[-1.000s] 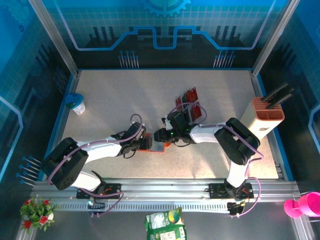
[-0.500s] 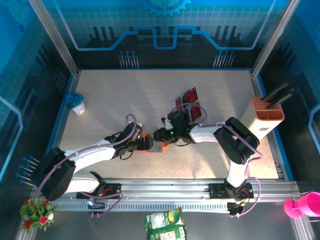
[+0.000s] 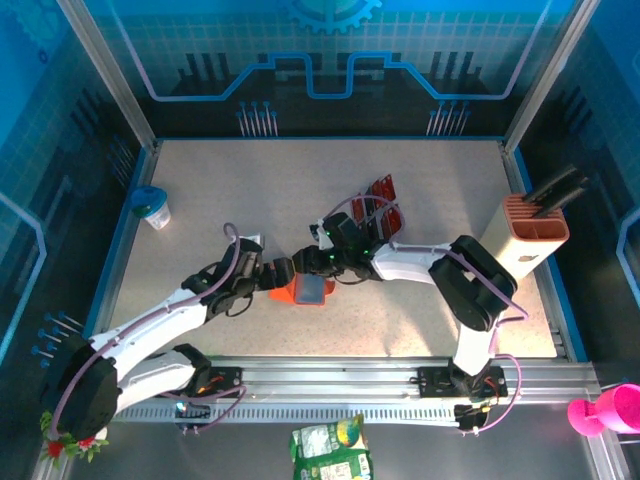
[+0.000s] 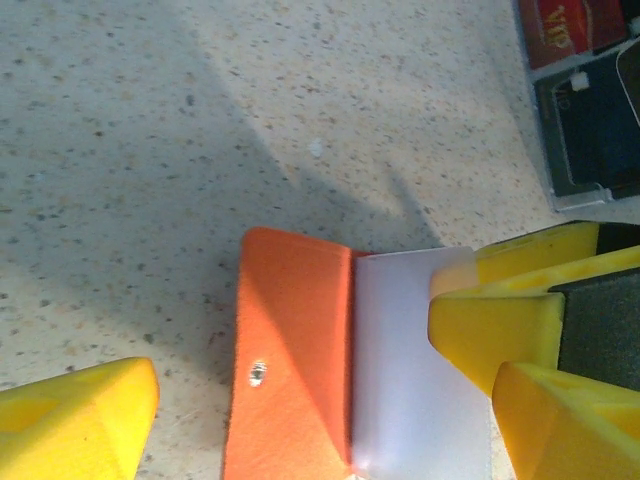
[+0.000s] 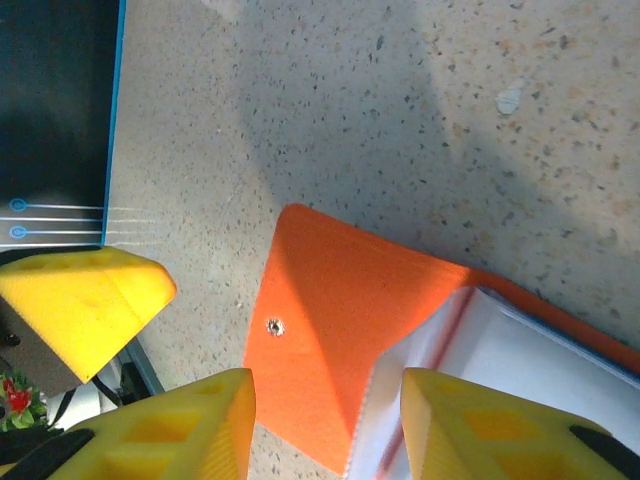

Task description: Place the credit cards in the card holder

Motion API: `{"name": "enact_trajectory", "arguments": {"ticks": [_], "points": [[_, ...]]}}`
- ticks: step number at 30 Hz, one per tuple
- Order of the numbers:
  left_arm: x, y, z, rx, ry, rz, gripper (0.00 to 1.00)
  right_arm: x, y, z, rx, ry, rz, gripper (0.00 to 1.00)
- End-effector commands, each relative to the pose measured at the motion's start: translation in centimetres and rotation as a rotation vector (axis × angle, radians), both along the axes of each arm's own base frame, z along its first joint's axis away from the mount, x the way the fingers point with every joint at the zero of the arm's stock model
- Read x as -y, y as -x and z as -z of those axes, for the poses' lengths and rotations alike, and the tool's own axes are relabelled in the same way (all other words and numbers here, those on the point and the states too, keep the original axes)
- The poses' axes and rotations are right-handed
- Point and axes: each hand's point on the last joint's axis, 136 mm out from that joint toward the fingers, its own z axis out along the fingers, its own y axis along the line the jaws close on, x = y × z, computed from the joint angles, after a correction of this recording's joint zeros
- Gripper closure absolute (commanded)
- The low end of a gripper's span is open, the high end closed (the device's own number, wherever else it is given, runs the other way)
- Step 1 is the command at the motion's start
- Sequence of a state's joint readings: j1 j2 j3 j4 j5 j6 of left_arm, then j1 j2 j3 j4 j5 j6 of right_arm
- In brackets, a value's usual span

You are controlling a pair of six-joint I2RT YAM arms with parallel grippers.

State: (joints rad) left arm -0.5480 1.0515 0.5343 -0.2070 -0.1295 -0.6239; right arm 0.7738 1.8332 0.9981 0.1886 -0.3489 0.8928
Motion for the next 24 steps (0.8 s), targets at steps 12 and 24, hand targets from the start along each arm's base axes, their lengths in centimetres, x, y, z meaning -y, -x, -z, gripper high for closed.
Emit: {"name": "enact_trajectory", "arguments": {"ticks": [12,24], "points": [[-0.9,0.9,1.6,-0.032,-0.018,-0.017,0.11,-3.4,0.4,3.0,-0.099,-0.104,0.035,0.55],[-1.4,0.5,-0.8,0.03,-0.002,-0.04,0.11,-2.8,0.3,0.7,-0.072,-0.148,0.04,0.54]]}}
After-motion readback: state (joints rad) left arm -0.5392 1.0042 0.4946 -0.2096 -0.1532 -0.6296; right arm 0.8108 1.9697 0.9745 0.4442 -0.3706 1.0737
